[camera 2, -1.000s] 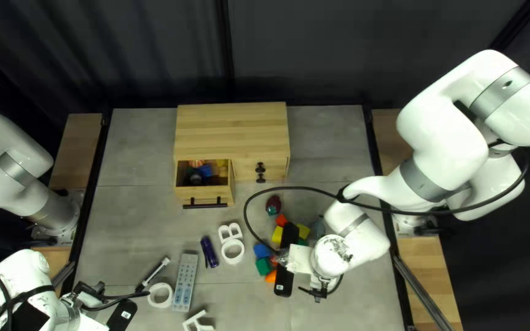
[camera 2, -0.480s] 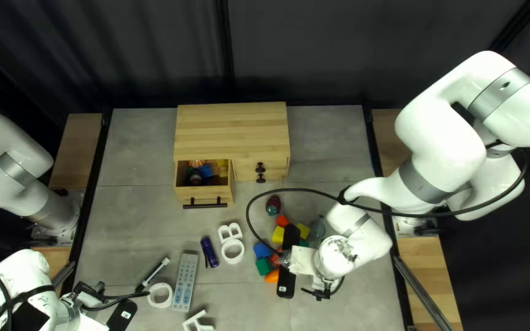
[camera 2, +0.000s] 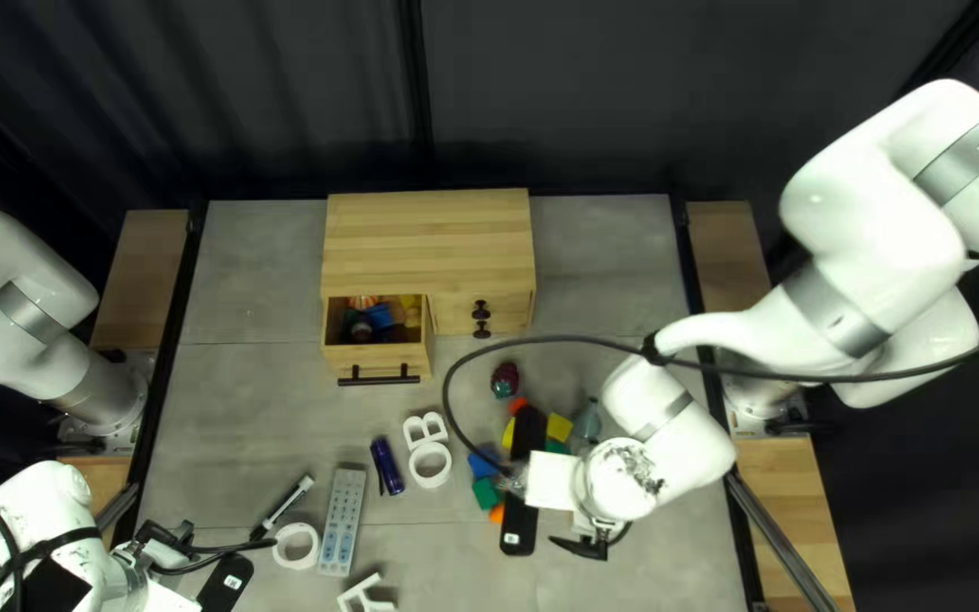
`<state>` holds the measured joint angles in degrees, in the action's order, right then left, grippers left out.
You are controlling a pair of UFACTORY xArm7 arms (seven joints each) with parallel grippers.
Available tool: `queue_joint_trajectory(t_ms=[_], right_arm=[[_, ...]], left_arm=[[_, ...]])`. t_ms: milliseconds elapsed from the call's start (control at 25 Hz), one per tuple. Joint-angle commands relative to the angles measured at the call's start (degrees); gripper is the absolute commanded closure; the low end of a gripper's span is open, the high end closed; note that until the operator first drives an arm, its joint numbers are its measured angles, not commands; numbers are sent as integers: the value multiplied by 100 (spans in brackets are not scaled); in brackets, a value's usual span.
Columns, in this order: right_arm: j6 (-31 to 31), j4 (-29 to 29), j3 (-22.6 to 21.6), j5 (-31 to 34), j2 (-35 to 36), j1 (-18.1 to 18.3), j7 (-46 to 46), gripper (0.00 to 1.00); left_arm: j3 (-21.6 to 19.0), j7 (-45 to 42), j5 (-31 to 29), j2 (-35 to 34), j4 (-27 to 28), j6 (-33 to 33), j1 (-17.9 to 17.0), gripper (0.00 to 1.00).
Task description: Open drawers and place objects into drawer and close
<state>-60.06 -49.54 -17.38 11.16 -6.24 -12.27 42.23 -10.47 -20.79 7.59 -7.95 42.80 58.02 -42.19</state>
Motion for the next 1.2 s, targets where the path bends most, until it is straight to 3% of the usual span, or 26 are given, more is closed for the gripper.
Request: queue_joint_trajectory(t_ms=[40,160,400,680,1000,1040,1080,1120,1200], right_arm=[[-726,-1086,228,882,354,315,-648,97],[-684,-1628,451,1560,738,532,-1299,97],[31,-1838,820,2426,1012,900,-2054,97],[774,-2041,1047,3070,1486,1088,-2057,97],[1425,-1988,1194,3455,1779,1199,-1846,87],[1433,-2012,1196,3453,1799,1204,-1860,46],[1456,-2042,1203,3461,1827,1213,-1869,31],[1491,-2034,1213,3478,1829,1223,-1865,0],[1559,-1992,1232,3511,1819,1243,-1843,0]], left_arm=[[0,0,0,0,0,0,0,0],[0,0,0,0,0,0,0,0],[0,0,0,0,0,0,0,0],[0,0,0,0,0,0,0,0],[0,0,0,0,0,0,0,0],[0,0,0,0,0,0,0,0],[0,0,0,0,0,0,0,0],[0,0,0,0,0,0,0,0],[0,0,0,0,0,0,0,0]])
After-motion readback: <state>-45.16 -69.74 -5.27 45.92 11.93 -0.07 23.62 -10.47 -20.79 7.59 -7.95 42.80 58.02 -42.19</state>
